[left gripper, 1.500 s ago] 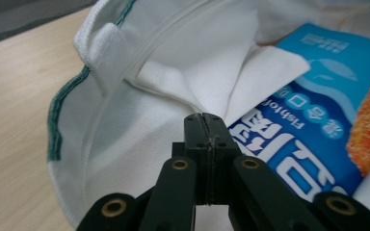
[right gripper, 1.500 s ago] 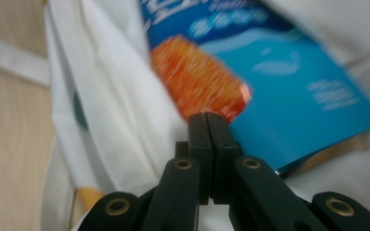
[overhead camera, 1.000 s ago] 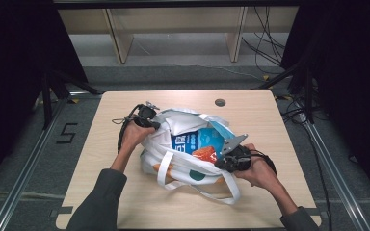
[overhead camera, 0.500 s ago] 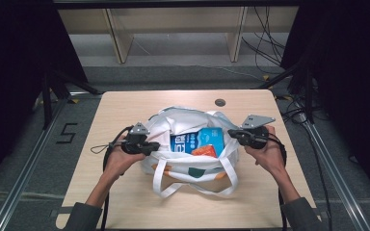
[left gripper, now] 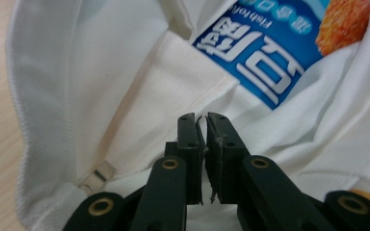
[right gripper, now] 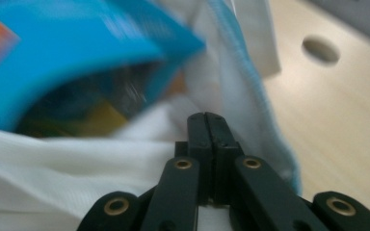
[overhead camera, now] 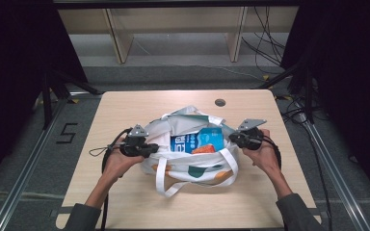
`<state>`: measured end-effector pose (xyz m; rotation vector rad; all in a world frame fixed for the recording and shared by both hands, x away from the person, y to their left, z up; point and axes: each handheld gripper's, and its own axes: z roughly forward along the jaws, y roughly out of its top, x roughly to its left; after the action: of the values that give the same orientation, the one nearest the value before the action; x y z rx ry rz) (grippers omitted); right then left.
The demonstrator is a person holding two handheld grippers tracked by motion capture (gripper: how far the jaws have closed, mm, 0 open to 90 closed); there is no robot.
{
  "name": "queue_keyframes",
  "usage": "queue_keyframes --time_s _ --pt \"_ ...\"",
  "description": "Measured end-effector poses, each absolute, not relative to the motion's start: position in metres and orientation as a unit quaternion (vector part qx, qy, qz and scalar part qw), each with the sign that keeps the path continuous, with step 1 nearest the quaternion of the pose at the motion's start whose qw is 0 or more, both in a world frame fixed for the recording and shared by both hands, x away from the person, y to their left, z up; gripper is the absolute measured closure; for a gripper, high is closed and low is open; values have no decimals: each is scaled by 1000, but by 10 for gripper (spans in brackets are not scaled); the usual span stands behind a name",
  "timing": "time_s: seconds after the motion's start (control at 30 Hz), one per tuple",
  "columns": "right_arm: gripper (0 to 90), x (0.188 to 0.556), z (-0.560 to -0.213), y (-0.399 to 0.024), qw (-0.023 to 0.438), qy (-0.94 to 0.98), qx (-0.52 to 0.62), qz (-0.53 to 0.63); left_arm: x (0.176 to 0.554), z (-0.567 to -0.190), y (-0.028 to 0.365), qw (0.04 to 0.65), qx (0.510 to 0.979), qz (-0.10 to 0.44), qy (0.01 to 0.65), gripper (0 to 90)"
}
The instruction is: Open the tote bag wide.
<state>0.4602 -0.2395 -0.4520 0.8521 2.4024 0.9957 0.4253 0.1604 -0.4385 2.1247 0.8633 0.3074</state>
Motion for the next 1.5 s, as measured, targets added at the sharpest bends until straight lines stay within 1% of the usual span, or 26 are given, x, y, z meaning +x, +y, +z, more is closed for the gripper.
queue_keyframes --time_s 0.03,0.1,0.2,0.3,0.33,0.37,0.4,0.47,0.5,0.53,0.6,0.77,0.83,0.87,0.9,0.93,0.97,1.0,1.13,1.17,1.2,1.23,1.33,1.37,1.43,1.5 --pt "900 460 -452 -240 201 860 305 356 425 -439 160 402 841 122 342 827" --pt "900 445 -426 -235 216 847 285 394 426 -432 156 416 834 129 339 823" --pt "900 430 -413 -222 191 847 258 424 431 -426 137 427 836 121 323 820" --pt "900 423 -414 -211 184 859 241 413 435 -428 126 425 840 116 316 818" --pt "900 420 -416 -206 176 867 235 403 436 -431 121 421 842 112 319 819" --pt "900 417 -422 -200 159 881 218 389 437 -433 118 412 849 110 311 823" --pt "900 417 -422 -200 159 881 218 389 437 -437 115 408 852 96 313 823" --pt "900 411 -427 -199 143 895 209 367 433 -442 112 399 861 75 306 828" --pt "900 405 -432 -200 126 901 216 354 427 -446 109 389 872 61 292 835" --pt "900 405 -432 -200 126 901 216 354 427 -446 109 389 872 61 292 843" --pt "900 404 -438 -198 130 903 216 348 419 -447 107 364 893 59 258 859" --pt "900 408 -433 -194 123 901 219 355 409 -449 110 353 901 57 246 861" --pt "900 412 -422 -197 142 889 211 381 410 -449 110 355 899 61 247 860" --pt "900 412 -422 -197 142 889 211 381 410 -449 110 355 899 61 247 860" --pt "900 422 -408 -200 172 873 226 396 408 -448 110 353 900 64 248 860" --pt "900 422 -408 -200 172 873 226 396 408 -448 110 353 900 64 248 858" --pt "900 430 -403 -201 184 868 233 397 406 -448 109 365 891 66 261 858" --pt "900 450 -397 -205 202 868 249 379 404 -447 110 365 891 70 260 854" --pt "900 490 -410 -213 191 872 293 342 403 -448 111 367 892 67 257 854" --pt "900 490 -410 -213 191 872 293 342 402 -449 111 368 890 65 262 854" --pt "900 505 -421 -219 188 869 315 333 402 -449 112 366 893 67 252 855" --pt "900 509 -425 -221 175 864 338 329 398 -451 113 367 891 63 259 855" --pt "900 515 -430 -221 172 859 356 324 397 -449 115 373 889 59 259 855" --pt "900 521 -432 -219 183 862 342 326 396 -445 114 375 886 73 262 845" --pt "900 520 -429 -216 183 865 338 322 397 -443 115 375 886 81 260 815" --pt "900 517 -425 -215 182 865 336 325 399 -435 120 393 874 87 270 803"
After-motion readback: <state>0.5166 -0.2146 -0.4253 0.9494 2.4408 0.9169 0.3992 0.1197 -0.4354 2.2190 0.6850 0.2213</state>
